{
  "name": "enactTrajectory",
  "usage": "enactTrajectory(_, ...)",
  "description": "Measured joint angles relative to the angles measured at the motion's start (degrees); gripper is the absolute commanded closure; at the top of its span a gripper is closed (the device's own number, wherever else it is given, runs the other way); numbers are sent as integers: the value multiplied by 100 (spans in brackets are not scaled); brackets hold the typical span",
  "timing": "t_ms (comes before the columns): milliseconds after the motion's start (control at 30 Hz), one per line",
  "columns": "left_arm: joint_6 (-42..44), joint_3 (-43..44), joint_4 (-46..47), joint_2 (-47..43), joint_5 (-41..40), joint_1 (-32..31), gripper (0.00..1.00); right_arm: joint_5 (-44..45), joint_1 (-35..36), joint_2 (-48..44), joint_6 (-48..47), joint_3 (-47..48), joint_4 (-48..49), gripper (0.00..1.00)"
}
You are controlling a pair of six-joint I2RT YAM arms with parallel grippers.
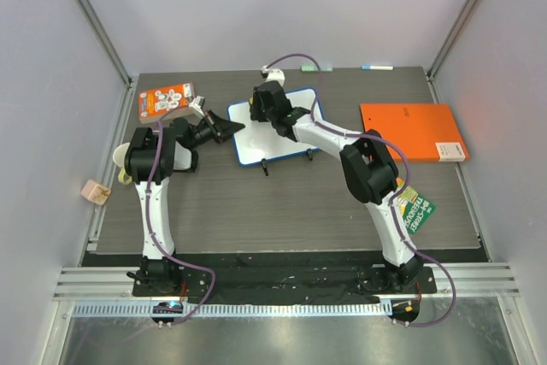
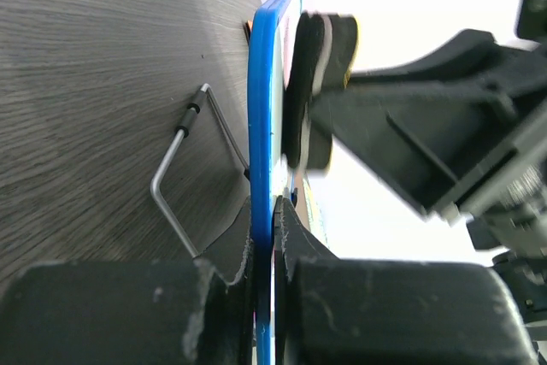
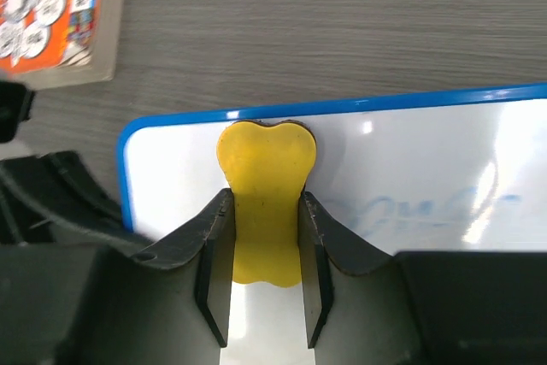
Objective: Erase the whiteboard
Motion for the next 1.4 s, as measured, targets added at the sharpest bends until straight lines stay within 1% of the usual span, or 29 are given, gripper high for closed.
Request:
enactTrajectory(67, 0, 0, 7, 0, 2, 0, 100, 101, -149, -101, 39, -122, -13, 99)
enactTrajectory(233, 2, 7, 66, -2, 2, -11, 100, 730, -616, -205, 13, -151, -203, 99)
enactTrajectory(367, 4, 17, 109, -2, 9, -15, 100, 1108, -758, -201, -11, -28, -463, 99)
enactTrajectory(467, 11, 24, 133, -2, 28, -20, 100, 1115, -752, -197, -33, -15, -507, 99)
enactTrajectory(567, 11, 24, 131, -2, 33, -22, 100, 940, -756, -192, -94, -35, -470, 98)
enactTrajectory(667, 9, 24, 127, -2, 42, -20, 100, 730, -713, -210, -151, -144, -286, 99)
enactTrajectory(833, 9, 24, 125, -2, 52, -24, 100, 710, -479, -201, -245, -111, -269, 99)
enactTrajectory(1033, 20, 24, 57, 0, 55, -35, 100, 684, 162, 251, -271, 586, -483, 99)
enactTrajectory(1133, 15, 24, 0, 0, 52, -33, 100, 699, 350, 431, -273, 815, -516, 98)
enactTrajectory(1267, 13, 24, -35, 0, 28, -37, 100, 776, 341, 461, -243, 852, -551, 99)
enactTrajectory(1400, 11, 24, -52, 0, 20, -42, 100, 809, 212, 369, -136, 675, -452, 99)
